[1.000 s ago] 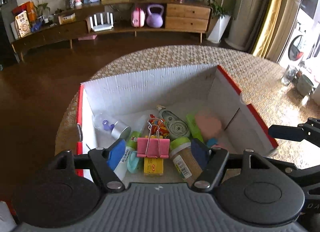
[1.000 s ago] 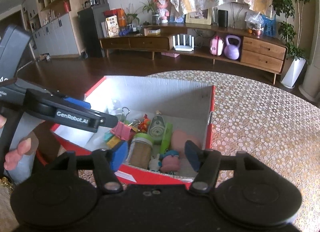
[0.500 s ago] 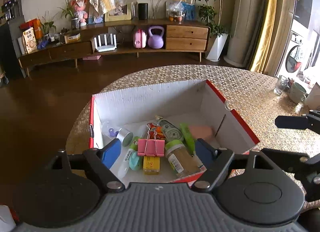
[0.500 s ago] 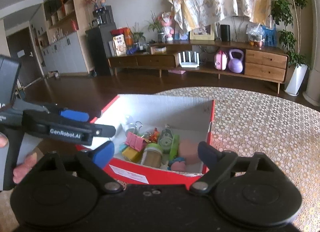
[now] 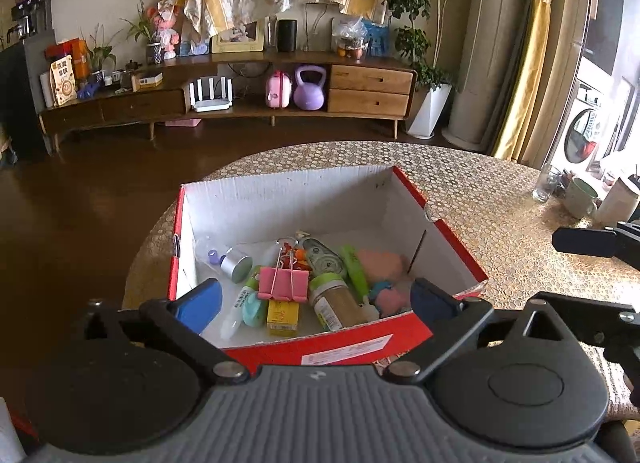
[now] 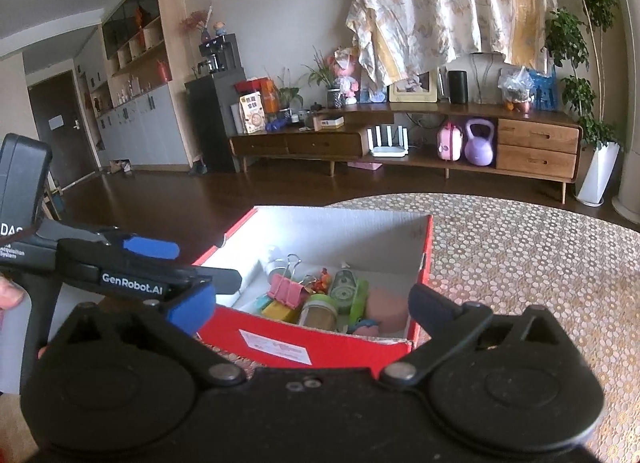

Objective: Organize rigid objects

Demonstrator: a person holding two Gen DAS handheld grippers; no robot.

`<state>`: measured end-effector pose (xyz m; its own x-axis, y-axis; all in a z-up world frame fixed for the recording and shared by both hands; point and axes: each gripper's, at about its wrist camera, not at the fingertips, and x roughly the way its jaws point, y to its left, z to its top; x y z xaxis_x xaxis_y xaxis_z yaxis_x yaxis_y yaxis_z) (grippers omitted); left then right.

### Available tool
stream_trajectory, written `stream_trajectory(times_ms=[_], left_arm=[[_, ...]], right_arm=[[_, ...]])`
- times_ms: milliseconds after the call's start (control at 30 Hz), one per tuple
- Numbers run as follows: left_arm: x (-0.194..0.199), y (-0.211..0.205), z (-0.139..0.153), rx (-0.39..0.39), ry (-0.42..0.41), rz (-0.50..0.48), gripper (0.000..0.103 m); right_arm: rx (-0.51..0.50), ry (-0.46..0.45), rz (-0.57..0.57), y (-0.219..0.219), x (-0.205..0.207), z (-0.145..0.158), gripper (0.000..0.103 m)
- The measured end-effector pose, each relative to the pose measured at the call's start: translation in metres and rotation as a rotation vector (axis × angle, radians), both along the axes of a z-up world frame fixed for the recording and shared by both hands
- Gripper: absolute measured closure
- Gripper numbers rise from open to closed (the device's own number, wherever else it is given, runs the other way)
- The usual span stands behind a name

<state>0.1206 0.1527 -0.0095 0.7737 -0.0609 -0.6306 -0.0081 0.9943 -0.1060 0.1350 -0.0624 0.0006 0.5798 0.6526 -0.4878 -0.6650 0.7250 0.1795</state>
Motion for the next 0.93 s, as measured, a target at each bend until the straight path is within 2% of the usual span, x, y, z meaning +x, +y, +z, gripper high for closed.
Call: stream_trajectory(times_ms=[233, 467, 700, 933], left_arm=[[-0.01, -0.013, 0.007, 0.043, -0.04, -0.001, 0.002], [-0.011, -0.019, 0.006, 0.051, -0.029, -0.013, 0.002], [-0.014, -0.024, 0.004, 0.122, -0.042, 0.012, 0.002], [-0.013, -0.022, 0.005, 0.107, -0.037, 0.027, 0.002]], right_arm=[[0.018, 0.003, 0.008, -0.003, 0.001, -0.001, 0.0], [0.021, 0.005, 0.012, -0.006, 0.001, -0.004, 0.0], [0.02, 0.006, 0.016, -0.006, 0.001, -0.005, 0.0], [0.026, 0.009, 0.007, -0.012, -0.001, -0.007, 0.0]])
